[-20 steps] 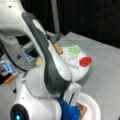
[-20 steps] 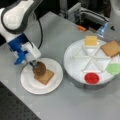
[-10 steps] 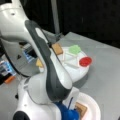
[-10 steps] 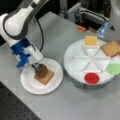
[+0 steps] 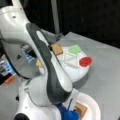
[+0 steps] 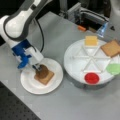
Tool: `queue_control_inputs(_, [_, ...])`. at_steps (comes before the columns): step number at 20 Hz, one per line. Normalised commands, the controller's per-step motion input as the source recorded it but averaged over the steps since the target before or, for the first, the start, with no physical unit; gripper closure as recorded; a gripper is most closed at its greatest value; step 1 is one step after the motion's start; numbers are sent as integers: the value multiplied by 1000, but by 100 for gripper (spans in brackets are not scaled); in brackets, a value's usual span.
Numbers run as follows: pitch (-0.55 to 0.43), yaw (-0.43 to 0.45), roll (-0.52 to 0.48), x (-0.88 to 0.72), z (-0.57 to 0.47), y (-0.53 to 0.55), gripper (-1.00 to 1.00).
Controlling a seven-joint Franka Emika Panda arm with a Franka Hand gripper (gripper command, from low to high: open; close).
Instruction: Ingredient selection for cheeseburger or sandwich
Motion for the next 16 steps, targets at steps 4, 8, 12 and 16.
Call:
queue_control_inputs(4, [-120, 2, 134, -6, -15, 11, 100])
queue_control_inputs(8, [-113, -12, 113, -27, -5, 59, 100])
queue_control_inputs(12, [-103, -42, 92, -30, 26, 135, -100])
queue_control_inputs(16, [-96, -66, 62, -19, 68, 181, -100])
